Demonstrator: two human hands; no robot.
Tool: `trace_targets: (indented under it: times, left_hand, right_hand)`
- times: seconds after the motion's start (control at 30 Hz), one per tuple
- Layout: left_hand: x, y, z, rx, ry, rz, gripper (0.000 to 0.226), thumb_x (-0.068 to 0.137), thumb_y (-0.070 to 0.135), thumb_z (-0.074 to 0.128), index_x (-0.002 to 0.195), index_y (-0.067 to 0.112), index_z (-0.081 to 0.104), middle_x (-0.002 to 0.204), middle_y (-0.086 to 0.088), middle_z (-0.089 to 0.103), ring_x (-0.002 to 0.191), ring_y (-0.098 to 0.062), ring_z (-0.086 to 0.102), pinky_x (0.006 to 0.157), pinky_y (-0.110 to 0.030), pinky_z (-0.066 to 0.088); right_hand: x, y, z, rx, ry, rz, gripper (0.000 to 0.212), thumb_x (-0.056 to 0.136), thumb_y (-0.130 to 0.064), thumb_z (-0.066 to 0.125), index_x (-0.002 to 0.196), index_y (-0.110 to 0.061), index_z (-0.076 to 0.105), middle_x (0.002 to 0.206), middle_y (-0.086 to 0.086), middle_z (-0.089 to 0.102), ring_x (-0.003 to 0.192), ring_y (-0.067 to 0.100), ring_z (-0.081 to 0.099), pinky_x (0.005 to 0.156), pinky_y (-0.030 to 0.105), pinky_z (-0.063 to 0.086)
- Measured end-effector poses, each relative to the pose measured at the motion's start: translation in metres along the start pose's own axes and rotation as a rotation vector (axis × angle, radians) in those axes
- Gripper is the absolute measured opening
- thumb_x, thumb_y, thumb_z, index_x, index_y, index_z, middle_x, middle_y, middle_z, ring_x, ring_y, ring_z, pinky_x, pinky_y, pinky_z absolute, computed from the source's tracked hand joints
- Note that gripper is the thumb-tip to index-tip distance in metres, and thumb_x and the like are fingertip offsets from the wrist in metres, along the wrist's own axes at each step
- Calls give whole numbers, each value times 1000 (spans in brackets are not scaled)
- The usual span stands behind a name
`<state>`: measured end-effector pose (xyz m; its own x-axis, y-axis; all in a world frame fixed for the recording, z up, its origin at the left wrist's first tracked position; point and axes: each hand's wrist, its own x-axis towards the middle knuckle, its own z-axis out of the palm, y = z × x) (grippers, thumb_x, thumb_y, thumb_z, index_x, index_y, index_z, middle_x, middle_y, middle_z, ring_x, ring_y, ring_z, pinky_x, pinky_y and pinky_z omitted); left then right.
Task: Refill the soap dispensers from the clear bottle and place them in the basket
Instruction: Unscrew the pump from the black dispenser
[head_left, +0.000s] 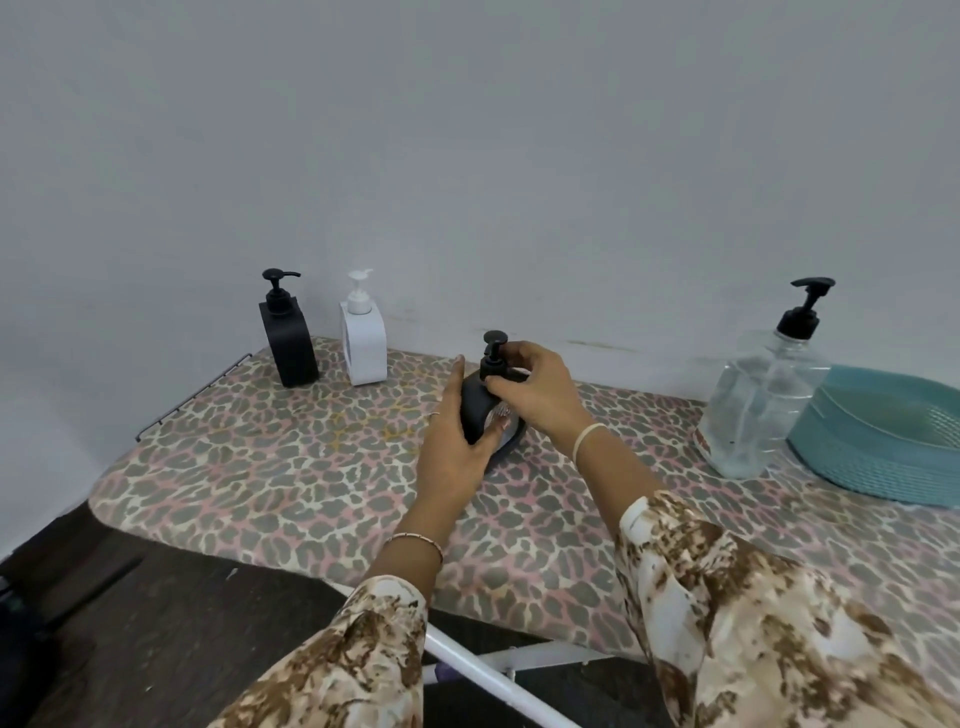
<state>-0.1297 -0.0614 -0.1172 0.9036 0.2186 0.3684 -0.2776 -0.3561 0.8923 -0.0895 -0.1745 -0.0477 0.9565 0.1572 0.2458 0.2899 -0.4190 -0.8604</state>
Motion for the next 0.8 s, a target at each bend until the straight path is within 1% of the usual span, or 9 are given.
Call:
trace_targets:
  times: [0.07,0.13,0.17,0.23,0.37,0.47,0.57,0.7,0.8]
  left_hand:
    - [-4,-2,-1,22,-21,7,88,89,39,65,152,45,3,148,0,44,131,-16,48,88,-11,42]
    - [-7,-4,0,75,-13,4,91,88,49,62,150,50,-5,144,-6,46,128,-22,49,94,-28,48]
    - [-8,-5,1,114,-7,-5,90,89,49,60,150,48,-6,143,-8,45,127,-24,49,96,-33,47]
    - [-11,-8,3,201,4,-14,89,93,38,60,153,38,-5,144,-10,41,128,-25,45,96,-30,41]
    - [-15,-17,1,224,-13,-5,89,95,28,60,153,37,-7,142,-10,43,125,-26,47,91,-25,36]
    - [-15,-18,2,236,-1,-5,88,95,30,60,153,38,-5,145,-9,41,127,-25,46,92,-25,36]
    - [-16,-17,3,248,4,-2,86,95,31,59,154,35,-3,147,-8,40,128,-25,46,92,-24,35]
    - [-17,-18,2,262,17,0,85,95,31,59,155,33,-2,146,-9,40,127,-26,46,93,-28,39]
    - [-19,-15,3,290,24,-2,85,96,31,58,155,32,-2,146,-11,40,126,-28,47,97,-35,43]
  right_hand:
    - [0,-1,3,-67,43,-11,52,76,-28,77,123,-16,56,115,-3,60,111,13,55,94,28,46]
    - [-2,-2,6,-109,134,-3,54,71,-36,79,116,-22,53,103,-7,59,106,17,55,91,35,48]
    - [-2,-3,7,-132,166,-1,51,70,-37,79,111,-25,51,96,-10,60,103,18,56,89,38,49]
    - [-2,-4,8,-153,189,-1,45,70,-35,77,104,-29,49,88,-16,63,100,17,59,87,42,49]
    - [-3,-5,11,20,123,61,45,72,-24,71,112,-27,51,99,-16,64,97,8,64,89,41,53]
    - [-4,-5,12,-104,175,39,53,68,-40,74,114,-29,50,100,-18,60,106,10,57,96,43,44]
    - [-6,-6,12,-152,233,48,53,69,-46,77,108,-30,46,90,-17,63,103,13,57,96,43,38]
    - [-3,-4,13,-61,239,44,49,66,-42,73,105,-33,45,82,-20,66,101,12,61,93,45,45]
    - [-2,-5,15,-35,166,31,50,66,-38,74,108,-37,46,90,-23,66,103,9,61,90,43,50]
